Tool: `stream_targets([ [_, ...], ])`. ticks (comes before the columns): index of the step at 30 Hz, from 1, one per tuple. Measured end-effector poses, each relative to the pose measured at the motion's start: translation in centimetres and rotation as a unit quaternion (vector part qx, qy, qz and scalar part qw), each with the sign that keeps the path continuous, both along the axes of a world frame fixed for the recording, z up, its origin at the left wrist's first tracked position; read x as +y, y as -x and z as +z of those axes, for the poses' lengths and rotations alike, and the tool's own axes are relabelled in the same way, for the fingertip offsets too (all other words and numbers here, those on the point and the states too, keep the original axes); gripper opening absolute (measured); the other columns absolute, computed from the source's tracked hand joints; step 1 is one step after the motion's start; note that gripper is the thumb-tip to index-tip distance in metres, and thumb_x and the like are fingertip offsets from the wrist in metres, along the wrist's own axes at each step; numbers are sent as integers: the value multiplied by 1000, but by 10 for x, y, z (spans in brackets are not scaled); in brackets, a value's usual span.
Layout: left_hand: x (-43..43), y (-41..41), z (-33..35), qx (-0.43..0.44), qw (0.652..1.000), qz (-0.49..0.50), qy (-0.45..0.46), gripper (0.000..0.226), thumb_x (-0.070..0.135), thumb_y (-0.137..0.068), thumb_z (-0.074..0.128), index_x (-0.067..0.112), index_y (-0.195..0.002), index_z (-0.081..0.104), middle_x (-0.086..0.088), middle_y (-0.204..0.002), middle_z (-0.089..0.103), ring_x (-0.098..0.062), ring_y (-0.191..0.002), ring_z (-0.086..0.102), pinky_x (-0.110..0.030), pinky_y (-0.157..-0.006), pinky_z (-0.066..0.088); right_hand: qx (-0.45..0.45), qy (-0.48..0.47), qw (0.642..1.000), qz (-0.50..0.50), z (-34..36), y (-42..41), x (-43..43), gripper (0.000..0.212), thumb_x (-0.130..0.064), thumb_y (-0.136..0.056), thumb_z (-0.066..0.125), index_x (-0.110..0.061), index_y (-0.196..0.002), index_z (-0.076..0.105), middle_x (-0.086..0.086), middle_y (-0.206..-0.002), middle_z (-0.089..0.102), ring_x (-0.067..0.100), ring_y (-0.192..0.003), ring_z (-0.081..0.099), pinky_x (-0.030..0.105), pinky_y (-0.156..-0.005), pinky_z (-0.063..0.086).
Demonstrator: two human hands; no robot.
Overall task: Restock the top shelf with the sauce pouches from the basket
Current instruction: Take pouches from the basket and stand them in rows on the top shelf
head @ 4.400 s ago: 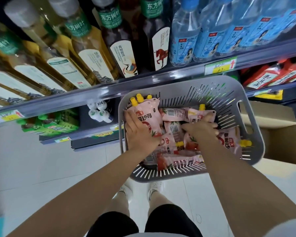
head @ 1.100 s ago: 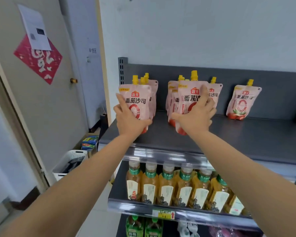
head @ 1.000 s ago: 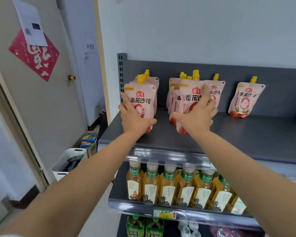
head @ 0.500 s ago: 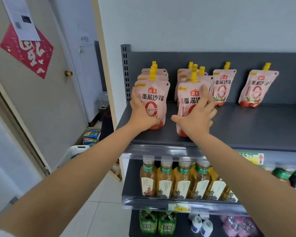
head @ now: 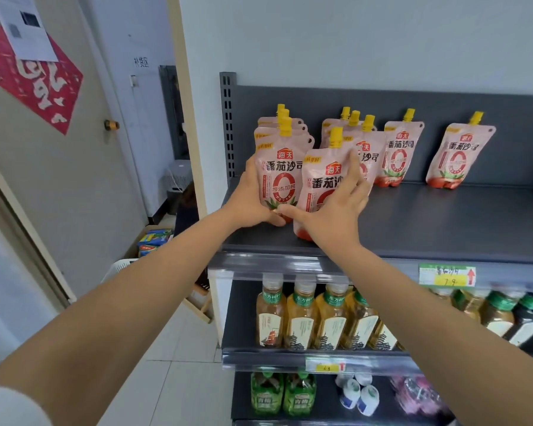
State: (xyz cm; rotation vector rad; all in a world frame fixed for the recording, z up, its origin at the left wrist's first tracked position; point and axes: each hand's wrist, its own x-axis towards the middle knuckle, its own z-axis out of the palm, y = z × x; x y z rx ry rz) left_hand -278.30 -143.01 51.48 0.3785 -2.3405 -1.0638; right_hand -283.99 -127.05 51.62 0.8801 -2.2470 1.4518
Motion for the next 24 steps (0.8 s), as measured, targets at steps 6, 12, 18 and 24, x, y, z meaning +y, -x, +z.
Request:
stream_targets([
  [6, -15, -23, 6, -33, 997, 34, -57, 79, -5, -78, 68, 14, -144, 30, -7, -119, 55, -18, -96, 62, -23, -70, 52, 16, -12, 1000, 5, -1, -21, -20, 131, -52, -57, 85, -16, -152, 3, 18, -146, 17, 34, -133, 19, 44, -107, 29],
  [12, -18, -34, 1, 29, 988, 140, -57, 55, 4, -89, 57, 14, -140, 38, -1, -121, 54, -16, -102, 55, -29, -83, 46, 34, -47, 998, -30, 2, -44, -43, 126, -61, -60, 78, -17, -153, 4, 18, -146, 20, 33, -128, 26, 43, -102, 37],
  [18, -14, -56, -1, 117, 971, 208, 22, 51, 23, -91, 46, 15, -141, 38, -2, -131, 48, -20, -116, 49, -43, -102, 41, 45, -80, 994, -66, -3, -51, -35, 124, -75, -63, 66, -24, -153, -3, 19, -150, 17, 37, -134, 26, 50, -105, 36],
  [24, 28, -75, -3, 207, 903, 158, 343, 68, 53, -93, 42, 10, -146, 33, -11, -142, 43, -26, -129, 38, -37, -106, 26, 236, -225, 931, -166, -19, -34, 41, 90, -71, -82, 42, -25, -151, 8, 19, -152, 29, 39, -135, 36, 56, -107, 32],
])
